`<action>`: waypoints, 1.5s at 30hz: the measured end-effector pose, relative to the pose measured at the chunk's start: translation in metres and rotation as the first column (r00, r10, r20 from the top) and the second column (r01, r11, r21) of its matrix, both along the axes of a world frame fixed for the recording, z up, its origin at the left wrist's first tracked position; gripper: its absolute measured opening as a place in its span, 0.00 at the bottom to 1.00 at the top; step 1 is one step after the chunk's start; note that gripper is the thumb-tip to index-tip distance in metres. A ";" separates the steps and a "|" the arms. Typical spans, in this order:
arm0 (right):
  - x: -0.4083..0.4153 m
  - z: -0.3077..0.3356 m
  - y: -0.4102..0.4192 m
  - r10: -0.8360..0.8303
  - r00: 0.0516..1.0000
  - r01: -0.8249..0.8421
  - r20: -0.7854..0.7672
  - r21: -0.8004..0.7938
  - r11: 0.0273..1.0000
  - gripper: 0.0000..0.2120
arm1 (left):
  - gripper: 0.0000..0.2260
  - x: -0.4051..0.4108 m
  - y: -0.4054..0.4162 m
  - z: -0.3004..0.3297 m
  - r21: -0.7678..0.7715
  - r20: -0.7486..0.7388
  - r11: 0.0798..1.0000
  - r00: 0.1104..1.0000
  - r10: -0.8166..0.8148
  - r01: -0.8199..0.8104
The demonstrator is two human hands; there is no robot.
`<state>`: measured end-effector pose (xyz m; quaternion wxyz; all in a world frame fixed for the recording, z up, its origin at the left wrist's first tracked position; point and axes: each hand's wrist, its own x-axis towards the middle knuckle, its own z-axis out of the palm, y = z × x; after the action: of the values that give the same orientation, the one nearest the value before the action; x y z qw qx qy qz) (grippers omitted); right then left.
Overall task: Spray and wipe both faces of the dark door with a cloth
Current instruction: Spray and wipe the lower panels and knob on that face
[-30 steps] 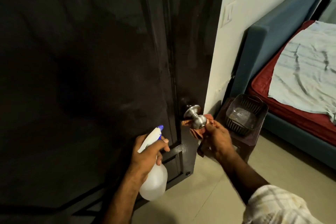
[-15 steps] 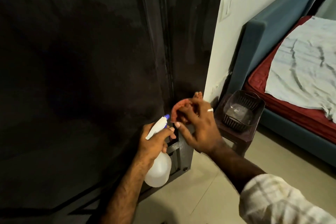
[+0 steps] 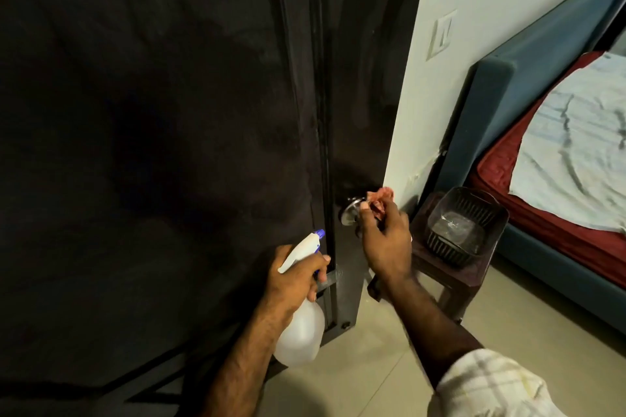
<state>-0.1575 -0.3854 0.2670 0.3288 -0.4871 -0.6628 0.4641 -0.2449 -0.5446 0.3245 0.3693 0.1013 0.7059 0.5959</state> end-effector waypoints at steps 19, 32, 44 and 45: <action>-0.018 0.018 0.015 -0.001 0.997 -0.020 0.083 0.257 0.966 0.22 | 0.12 -0.017 -0.012 -0.002 -0.003 0.005 0.999 0.999 0.038 -0.038; -0.033 0.006 0.027 0.062 0.988 -0.086 0.141 0.167 0.982 0.35 | 0.14 -0.018 -0.004 -0.003 -0.007 0.000 1.000 1.000 0.020 -0.020; -0.046 0.020 0.050 0.045 0.816 -0.521 -0.577 -0.698 0.491 0.21 | 0.15 -0.034 -0.023 0.000 0.018 0.000 0.997 0.997 0.077 -0.077; -0.051 0.019 0.055 0.122 0.866 -0.451 -0.485 -0.651 0.611 0.23 | 0.15 -0.035 -0.024 0.000 0.014 -0.004 0.997 0.997 0.076 -0.075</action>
<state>-0.2086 -0.3304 0.2858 0.1455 -0.3591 -0.4034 0.8290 -0.2802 -0.5687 0.3249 0.3441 0.0785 0.7060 0.6140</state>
